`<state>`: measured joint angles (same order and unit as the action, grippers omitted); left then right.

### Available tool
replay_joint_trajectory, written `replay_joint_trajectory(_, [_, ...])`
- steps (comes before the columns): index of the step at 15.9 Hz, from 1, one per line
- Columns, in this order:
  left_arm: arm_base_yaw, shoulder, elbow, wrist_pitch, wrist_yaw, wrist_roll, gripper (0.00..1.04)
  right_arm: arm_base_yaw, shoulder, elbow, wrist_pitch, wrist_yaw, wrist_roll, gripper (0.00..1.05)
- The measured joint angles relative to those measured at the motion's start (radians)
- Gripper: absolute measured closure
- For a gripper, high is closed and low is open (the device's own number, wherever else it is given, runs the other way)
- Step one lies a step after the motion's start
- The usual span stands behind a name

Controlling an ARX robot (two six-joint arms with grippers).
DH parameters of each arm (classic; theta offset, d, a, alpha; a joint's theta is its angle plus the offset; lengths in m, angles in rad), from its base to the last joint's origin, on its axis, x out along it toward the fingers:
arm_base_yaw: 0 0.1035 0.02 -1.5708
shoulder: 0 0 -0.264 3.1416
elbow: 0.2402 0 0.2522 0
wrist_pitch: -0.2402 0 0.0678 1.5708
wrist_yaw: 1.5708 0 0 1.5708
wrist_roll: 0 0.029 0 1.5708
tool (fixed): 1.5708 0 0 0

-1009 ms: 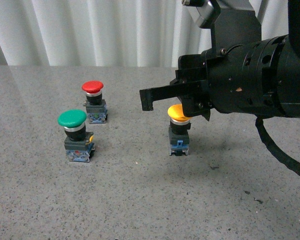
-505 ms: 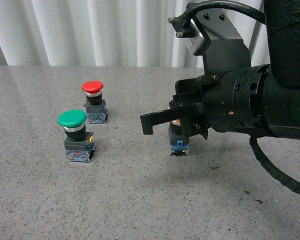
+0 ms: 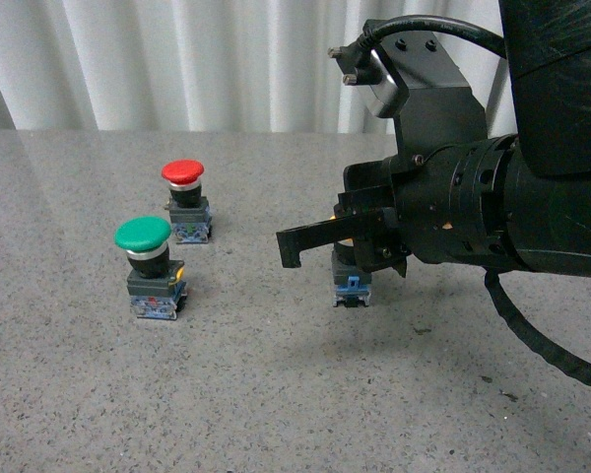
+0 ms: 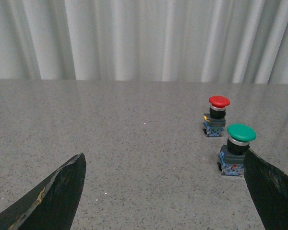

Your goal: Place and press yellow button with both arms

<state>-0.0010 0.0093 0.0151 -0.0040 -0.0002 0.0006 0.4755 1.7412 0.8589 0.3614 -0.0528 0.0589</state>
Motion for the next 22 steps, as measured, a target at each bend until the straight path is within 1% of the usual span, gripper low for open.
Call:
replay_joint_trajectory(6, [0.000,0.000,0.000,0.000,0.000,0.000,0.07,-0.017,-0.116,0.006,-0.050,0.002,0.028,1.03])
replay_joint_trajectory(8, [0.000,0.000,0.000,0.000,0.000,0.000,0.07,-0.003,-0.224,0.031,0.034,-0.025,0.074,1.03])
replay_joint_trajectory(9, [0.000,0.000,0.000,0.000,0.000,0.000,0.07,0.010,-0.328,0.043,0.101,-0.060,0.135,1.03])
replay_joint_trajectory(10, [0.000,0.000,0.000,0.000,0.000,0.000,0.07,-0.002,-0.372,0.008,0.148,-0.072,0.177,1.03])
replay_joint_trajectory(11, [0.000,0.000,0.000,0.000,0.000,0.000,0.07,-0.026,-0.402,-0.042,0.158,-0.076,0.208,1.03])
replay_joint_trajectory(12, [0.000,0.000,0.000,0.000,0.000,0.000,0.07,-0.057,-0.459,-0.116,0.171,-0.062,0.233,1.03])
replay_joint_trajectory(14, [0.000,0.000,0.000,0.000,0.000,0.000,0.07,-0.108,-0.629,-0.232,0.146,-0.043,0.256,1.03])
replay_joint_trajectory(15, [0.000,0.000,0.000,0.000,0.000,0.000,0.07,-0.103,-0.684,-0.256,0.105,0.040,0.229,1.03])
replay_joint_trajectory(17, [0.000,0.000,0.000,0.000,0.000,0.000,0.07,-0.111,-0.746,-0.293,0.067,0.150,0.188,1.03])
replay_joint_trajectory(18, [0.000,0.000,0.000,0.000,0.000,0.000,0.07,-0.121,-0.780,-0.317,0.050,0.194,0.151,1.03])
replay_joint_trajectory(20, [0.000,0.000,0.000,0.000,0.000,0.000,0.07,-0.145,-0.835,-0.359,0.025,0.246,0.109,1.03])
replay_joint_trajectory(21, [0.000,0.000,0.000,0.000,-0.002,0.000,0.07,-0.229,-0.951,-0.451,-0.038,0.264,0.040,1.03])
replay_joint_trajectory(22, [0.000,0.000,0.000,0.000,-0.001,0.000,0.07,-0.328,-1.080,-0.536,-0.110,0.206,0.004,1.03])
